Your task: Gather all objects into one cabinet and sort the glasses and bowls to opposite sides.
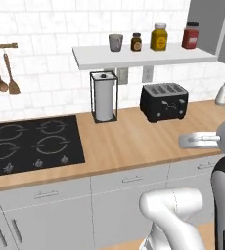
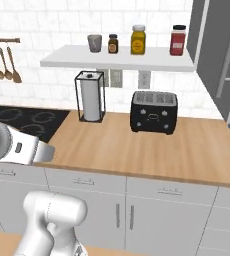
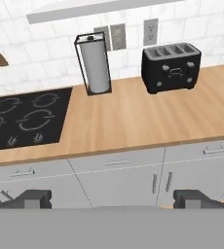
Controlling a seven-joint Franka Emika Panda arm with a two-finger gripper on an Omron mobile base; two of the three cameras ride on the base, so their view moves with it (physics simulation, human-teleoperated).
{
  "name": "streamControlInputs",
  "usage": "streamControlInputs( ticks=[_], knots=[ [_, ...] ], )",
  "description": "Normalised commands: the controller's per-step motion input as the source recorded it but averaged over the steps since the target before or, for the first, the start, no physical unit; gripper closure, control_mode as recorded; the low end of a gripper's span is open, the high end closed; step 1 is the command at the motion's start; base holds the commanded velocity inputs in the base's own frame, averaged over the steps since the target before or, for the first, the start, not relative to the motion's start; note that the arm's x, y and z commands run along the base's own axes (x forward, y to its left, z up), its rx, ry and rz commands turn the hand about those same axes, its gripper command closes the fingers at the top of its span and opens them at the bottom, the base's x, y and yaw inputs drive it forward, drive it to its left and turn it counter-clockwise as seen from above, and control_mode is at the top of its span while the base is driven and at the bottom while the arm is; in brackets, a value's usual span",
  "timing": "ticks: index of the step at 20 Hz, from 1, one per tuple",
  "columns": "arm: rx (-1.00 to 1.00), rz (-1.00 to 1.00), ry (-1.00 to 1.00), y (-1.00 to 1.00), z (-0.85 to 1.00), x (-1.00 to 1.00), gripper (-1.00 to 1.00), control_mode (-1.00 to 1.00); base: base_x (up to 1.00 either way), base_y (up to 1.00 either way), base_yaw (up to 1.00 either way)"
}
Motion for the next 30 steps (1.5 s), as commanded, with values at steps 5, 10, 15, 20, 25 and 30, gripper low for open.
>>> streamControlInputs(
  ticks=[5,10,15,20,25,30],
  knots=[
    [0.0,0.0,0.0,0.0,0.0,0.0,-1.0,1.0,0.47,0.14,0.2],
    [0.0,0.0,0.0,0.0,0.0,0.0,-1.0,1.0,0.28,0.01,0.13],
    [0.0,0.0,0.0,0.0,0.0,0.0,-1.0,1.0,0.21,0.0,0.07],
    [0.0,0.0,0.0,0.0,0.0,0.0,-1.0,1.0,0.39,0.0,0.12],
    [0.0,0.0,0.0,0.0,0.0,0.0,-1.0,1.0,0.12,0.04,0.04],
    [0.0,0.0,0.0,0.0,0.0,0.0,-1.0,1.0,0.26,0.0,0.0]
  ],
)
